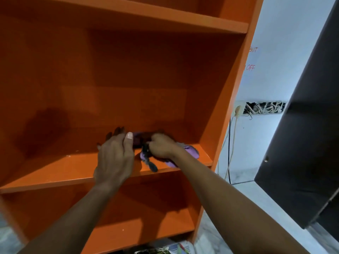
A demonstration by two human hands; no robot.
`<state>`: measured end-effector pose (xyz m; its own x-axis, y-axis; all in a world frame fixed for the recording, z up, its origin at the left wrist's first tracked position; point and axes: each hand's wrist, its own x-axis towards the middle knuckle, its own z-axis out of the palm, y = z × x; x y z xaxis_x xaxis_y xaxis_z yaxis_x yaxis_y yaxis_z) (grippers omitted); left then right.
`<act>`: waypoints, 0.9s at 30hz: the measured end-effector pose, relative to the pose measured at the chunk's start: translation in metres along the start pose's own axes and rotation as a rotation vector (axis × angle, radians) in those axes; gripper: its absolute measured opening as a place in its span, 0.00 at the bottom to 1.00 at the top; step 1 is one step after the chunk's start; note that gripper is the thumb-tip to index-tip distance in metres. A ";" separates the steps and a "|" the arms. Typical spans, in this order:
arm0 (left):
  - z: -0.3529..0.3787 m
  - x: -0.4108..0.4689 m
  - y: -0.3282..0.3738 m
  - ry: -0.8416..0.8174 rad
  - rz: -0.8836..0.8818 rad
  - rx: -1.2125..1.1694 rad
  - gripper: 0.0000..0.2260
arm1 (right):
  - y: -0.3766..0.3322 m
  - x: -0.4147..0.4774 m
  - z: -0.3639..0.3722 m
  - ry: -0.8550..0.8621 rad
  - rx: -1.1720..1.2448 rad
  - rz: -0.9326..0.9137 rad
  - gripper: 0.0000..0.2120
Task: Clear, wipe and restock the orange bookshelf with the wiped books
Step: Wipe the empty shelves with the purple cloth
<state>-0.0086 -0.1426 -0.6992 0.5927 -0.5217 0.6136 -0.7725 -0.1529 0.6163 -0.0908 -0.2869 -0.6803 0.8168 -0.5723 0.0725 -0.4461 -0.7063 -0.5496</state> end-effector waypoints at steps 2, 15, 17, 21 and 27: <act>0.008 0.003 0.004 0.064 0.007 -0.071 0.19 | 0.000 -0.006 0.008 0.024 -0.061 -0.148 0.10; -0.052 -0.031 0.013 0.106 -0.126 -0.141 0.21 | -0.021 -0.066 -0.007 0.085 -0.360 0.159 0.16; -0.046 -0.027 0.022 0.105 -0.127 -0.229 0.21 | -0.034 -0.070 0.001 0.108 -0.381 0.075 0.13; -0.052 -0.022 0.024 0.178 -0.143 -0.366 0.17 | -0.047 -0.066 0.016 0.093 -0.368 -0.097 0.18; -0.118 -0.069 -0.019 0.270 -0.225 0.090 0.21 | -0.105 -0.079 0.064 0.043 -0.220 -0.307 0.18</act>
<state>-0.0084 -0.0048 -0.6952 0.7796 -0.2279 0.5833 -0.6258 -0.3177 0.7123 -0.0855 -0.1410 -0.6815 0.9107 -0.3337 0.2434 -0.2548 -0.9177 -0.3049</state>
